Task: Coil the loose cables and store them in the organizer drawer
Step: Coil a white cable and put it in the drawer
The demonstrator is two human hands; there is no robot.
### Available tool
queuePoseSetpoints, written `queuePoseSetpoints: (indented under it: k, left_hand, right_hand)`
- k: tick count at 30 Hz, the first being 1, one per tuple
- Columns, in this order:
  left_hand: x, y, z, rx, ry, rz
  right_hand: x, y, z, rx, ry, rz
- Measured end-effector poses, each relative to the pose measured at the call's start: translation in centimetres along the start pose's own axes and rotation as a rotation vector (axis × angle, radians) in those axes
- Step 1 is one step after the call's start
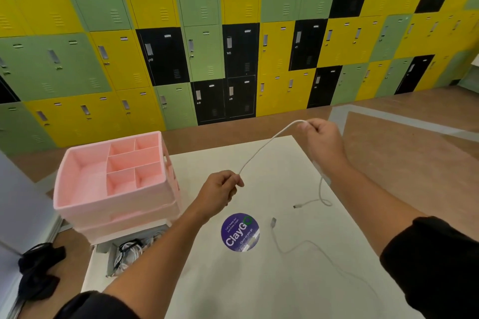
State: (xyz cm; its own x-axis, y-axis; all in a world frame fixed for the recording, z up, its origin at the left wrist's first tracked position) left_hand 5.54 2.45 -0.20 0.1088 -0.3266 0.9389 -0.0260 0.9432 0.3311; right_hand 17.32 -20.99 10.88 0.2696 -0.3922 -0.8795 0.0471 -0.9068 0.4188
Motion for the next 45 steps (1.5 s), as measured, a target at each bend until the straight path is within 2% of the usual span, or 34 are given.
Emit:
queuePoseSetpoints:
  k: [6,10,12,14,16,21,25,28,30,32,34,38,39,43,45]
  left_hand:
    - [2.4,-2.4,-0.4,-0.078,0.006,0.286]
    - [4.7,-3.5,-0.5,-0.166,-0.003,0.496]
    - [5.5,-3.9,-0.5,-0.212,-0.019,0.554]
    - [5.9,-3.8,-0.5,-0.238,-0.035,0.583]
    - [5.7,-3.3,-0.3,-0.216,-0.042,0.583]
    - [3.7,-1.2,0.4,-0.103,-0.013,0.499]
    - [3.3,-0.5,0.6,-0.058,0.006,0.463]
    - [3.6,-0.3,0.3,-0.044,0.003,0.486]
    - [3.9,-0.3,0.0,-0.047,-0.008,0.491]
    - [4.0,-0.2,-0.1,-0.043,-0.012,0.481]
    - [3.8,-0.2,0.0,-0.050,-0.007,0.479]
    - [3.3,-0.7,0.3,-0.111,0.060,0.546]
    - [3.4,-0.9,0.4,-0.130,0.076,0.578]
    - [3.7,-1.3,0.6,-0.167,0.111,0.721]
    - [4.1,-1.0,0.6,-0.154,0.099,0.830]
  right_hand:
    - [1.4,-3.3,0.9,-0.229,0.064,0.236]
    - [-0.7,-5.8,2.7,-0.260,0.269,0.545]
    - [-1.6,-7.6,3.3,-0.341,0.376,0.651]
    - [-2.4,-9.1,3.6,-0.452,0.434,0.564]
    - [-3.3,-9.3,3.5,-0.460,0.425,0.446]
    - [-2.9,-5.5,1.3,-0.225,0.207,0.176]
    - [-2.9,-6.7,1.3,-0.265,0.205,0.306]
    - [-4.4,-8.9,2.8,-0.366,0.365,0.409]
    - [-5.3,-10.4,3.8,-0.470,0.411,0.398]
    - [-5.6,-11.4,4.1,-0.550,0.379,0.359]
    - [-5.7,-11.5,3.8,-0.543,0.362,0.345]
    - [-5.7,-9.7,2.4,-0.344,0.345,0.322]
    - [-5.7,-9.7,2.3,-0.338,0.335,0.304]
    - [-4.4,-11.0,2.5,-0.492,0.232,0.259]
    - [-3.8,-11.0,2.7,-0.497,0.218,0.224]
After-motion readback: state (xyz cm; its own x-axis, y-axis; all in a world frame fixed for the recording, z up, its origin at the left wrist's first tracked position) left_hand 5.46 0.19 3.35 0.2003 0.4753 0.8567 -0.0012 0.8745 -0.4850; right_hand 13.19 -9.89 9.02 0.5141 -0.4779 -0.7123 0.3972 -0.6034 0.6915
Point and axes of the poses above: each hand's wrist, its own z-axis away from the middle knuckle, its own y-axis out of the back of the hand, x = y × z, the point moved 8 cm from there along -z, towards the middle knuckle, and after that the axes turned 7 degrees about -x, right-handed, at the moved point
